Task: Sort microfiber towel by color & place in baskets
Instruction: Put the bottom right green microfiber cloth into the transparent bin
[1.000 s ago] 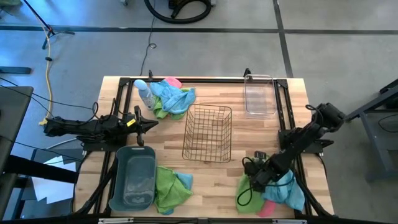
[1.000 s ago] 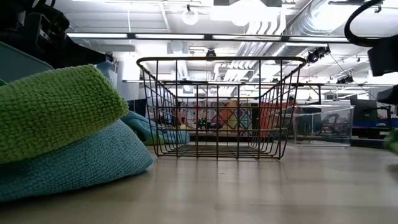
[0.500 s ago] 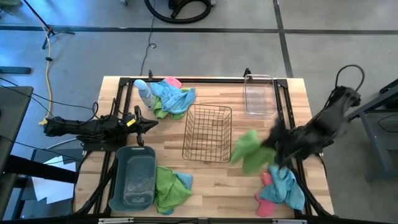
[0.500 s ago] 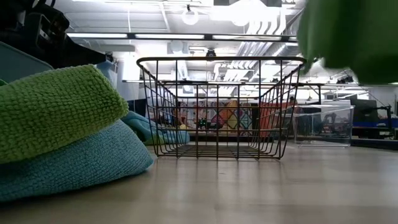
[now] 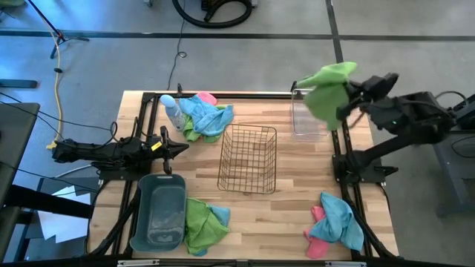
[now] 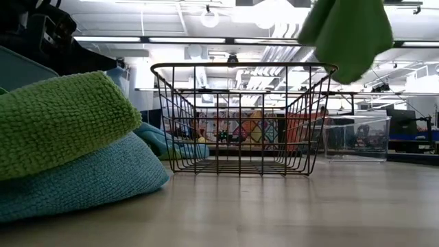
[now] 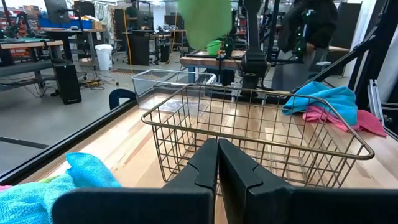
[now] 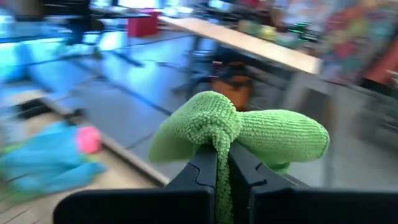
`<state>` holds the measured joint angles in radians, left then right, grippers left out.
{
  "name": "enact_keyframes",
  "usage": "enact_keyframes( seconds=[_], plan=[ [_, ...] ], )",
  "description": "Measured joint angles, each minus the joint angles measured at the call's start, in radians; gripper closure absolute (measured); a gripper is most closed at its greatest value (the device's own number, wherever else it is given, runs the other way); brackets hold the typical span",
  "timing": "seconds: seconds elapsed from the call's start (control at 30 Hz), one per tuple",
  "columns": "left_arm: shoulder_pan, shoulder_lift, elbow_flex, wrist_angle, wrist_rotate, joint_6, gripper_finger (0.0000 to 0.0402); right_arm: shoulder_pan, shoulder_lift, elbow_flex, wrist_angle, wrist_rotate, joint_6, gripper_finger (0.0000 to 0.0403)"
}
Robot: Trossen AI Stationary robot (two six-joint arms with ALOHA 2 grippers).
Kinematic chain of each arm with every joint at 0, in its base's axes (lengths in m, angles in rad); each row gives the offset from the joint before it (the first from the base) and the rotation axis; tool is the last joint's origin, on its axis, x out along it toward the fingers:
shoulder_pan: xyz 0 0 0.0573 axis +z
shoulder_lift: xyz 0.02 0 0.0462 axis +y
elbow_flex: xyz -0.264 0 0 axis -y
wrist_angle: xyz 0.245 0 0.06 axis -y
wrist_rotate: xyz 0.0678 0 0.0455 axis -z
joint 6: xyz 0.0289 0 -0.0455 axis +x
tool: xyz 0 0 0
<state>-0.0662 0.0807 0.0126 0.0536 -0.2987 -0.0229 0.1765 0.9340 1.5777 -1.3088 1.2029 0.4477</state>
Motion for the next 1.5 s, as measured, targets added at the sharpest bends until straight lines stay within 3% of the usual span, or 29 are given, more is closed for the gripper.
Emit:
enact_keyframes(
  seconds=[0.1, 0.23, 0.47, 0.67, 0.97, 1.1, 1.33, 1.5],
  plan=[
    [0.0, 0.0, 0.0, 0.0, 0.0, 0.0, 0.0401, -0.116, 0.0, -0.056, 0.012, -0.013, 0.038, 0.0402],
    [0.0, 0.0, 0.0, 0.0, 0.0, 0.0, 0.0401, -0.268, 0.01, -0.205, 0.142, -0.109, -0.009, 0.0402],
    [0.0, 0.0, 0.0, 0.0, 0.0, 0.0, 0.0401, -0.614, 0.002, -0.388, 0.591, -0.426, -0.326, 0.0403],
    [0.0, 0.0, 0.0, 0.0, 0.0, 0.0, 0.0401, -0.83, -0.009, -0.509, 0.649, -0.584, -0.338, 0.0403],
    [0.0, 0.0, 0.0, 0.0, 0.0, 0.0, 0.0401, -0.891, -0.025, -0.519, 0.556, -0.565, -0.385, 0.0403],
    [0.0, 0.0, 0.0, 0.0, 0.0, 0.0, 0.0401, -0.897, -0.002, -0.544, 0.621, -0.657, -0.369, 0.0403],
    [0.0, 0.0, 0.0, 0.0, 0.0, 0.0, 0.0401, -0.907, 0.048, -0.68, 0.835, -0.722, -0.324, 0.0403],
    [0.0, 0.0, 0.0, 0.0, 0.0, 0.0, 0.0401, -0.946, 0.022, -0.776, 0.817, -0.753, -0.291, 0.0403]
  ],
)
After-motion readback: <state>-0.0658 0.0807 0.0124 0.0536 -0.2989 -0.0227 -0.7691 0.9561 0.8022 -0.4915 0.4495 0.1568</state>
